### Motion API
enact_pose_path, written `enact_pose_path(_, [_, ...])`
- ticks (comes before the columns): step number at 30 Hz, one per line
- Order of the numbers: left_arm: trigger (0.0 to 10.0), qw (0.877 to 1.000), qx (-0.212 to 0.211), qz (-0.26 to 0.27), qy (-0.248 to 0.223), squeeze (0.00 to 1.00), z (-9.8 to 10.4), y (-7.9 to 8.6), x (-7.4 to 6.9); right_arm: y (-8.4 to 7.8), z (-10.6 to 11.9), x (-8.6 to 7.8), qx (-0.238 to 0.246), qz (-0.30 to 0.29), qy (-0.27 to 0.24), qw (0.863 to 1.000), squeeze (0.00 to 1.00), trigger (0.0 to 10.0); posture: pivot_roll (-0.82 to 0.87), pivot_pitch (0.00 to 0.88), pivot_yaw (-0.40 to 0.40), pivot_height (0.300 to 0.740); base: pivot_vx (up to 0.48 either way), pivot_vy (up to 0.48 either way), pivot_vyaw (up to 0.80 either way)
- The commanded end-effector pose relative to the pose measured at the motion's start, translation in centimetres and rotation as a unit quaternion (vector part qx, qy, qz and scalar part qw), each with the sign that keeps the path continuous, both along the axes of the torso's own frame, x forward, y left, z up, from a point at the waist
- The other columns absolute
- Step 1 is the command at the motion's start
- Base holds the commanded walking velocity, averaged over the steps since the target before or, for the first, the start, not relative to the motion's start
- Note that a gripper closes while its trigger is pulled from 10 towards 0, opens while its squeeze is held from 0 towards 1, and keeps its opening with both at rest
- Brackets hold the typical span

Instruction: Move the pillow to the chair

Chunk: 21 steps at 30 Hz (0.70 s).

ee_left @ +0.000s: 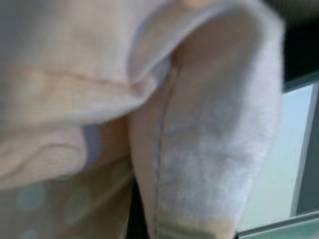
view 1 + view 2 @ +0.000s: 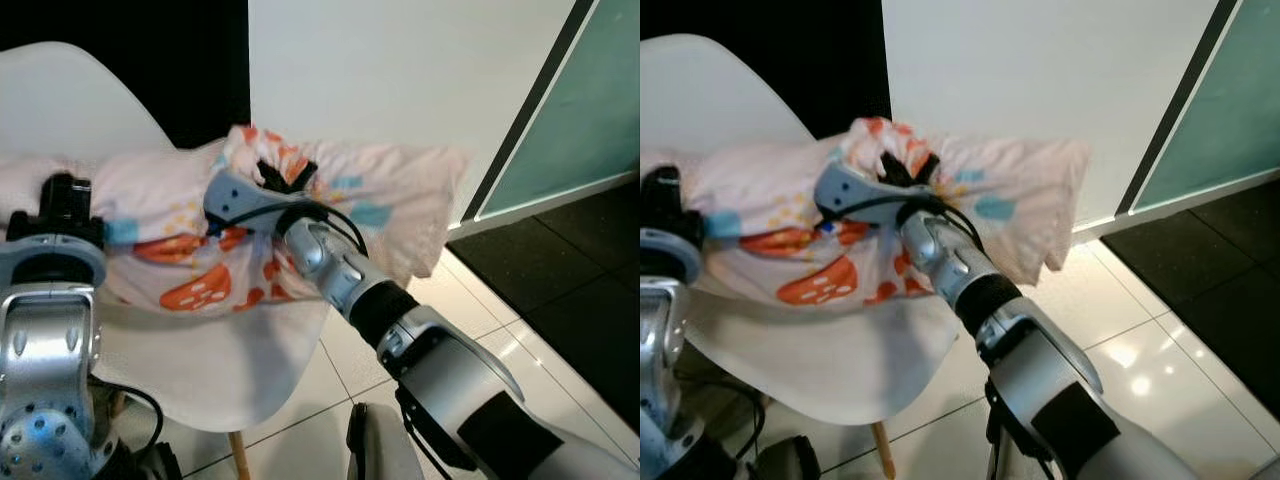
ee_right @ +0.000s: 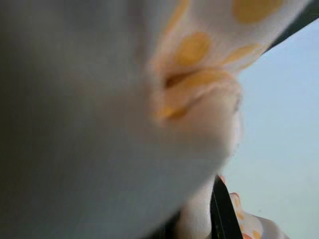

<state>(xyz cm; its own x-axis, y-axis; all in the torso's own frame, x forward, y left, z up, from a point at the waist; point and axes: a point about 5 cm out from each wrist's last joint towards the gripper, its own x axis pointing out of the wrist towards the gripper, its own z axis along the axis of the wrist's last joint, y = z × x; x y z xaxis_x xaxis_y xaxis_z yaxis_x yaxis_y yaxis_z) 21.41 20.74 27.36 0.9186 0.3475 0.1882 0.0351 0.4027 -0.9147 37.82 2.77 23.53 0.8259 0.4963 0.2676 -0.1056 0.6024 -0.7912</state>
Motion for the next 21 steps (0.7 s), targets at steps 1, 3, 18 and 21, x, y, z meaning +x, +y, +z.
enact_pose_path(1, [0.0,0.998,0.002,-0.055,0.024,0.0,-1.6,-2.0,-0.5,1.8,1.4,-0.8,0.028,0.045,-0.015,0.998,0.0,10.0,0.02,0.071,-0.091,0.3,0.0,0.0,0.0])
enact_pose_path(3, [0.0,0.997,-0.007,-0.051,0.062,0.0,-3.2,-2.1,-1.3,2.3,1.3,-1.2,0.039,0.066,-0.008,0.997,0.0,10.0,0.03,0.071,-0.09,0.3,0.0,0.0,0.0])
enact_pose_path(18, [10.0,0.96,0.045,0.008,0.278,0.0,-9.0,-1.3,-5.4,3.8,-5.3,-3.0,-0.055,0.158,0.178,0.97,0.13,10.0,0.02,0.077,-0.074,0.3,0.0,0.0,0.0])
enact_pose_path(21, [10.0,0.952,0.061,0.003,0.299,0.45,-9.7,-1.4,-5.4,2.7,-6.7,-2.5,-0.099,0.14,0.214,0.962,0.74,10.0,0.02,0.078,-0.072,0.3,0.0,0.0,0.0])
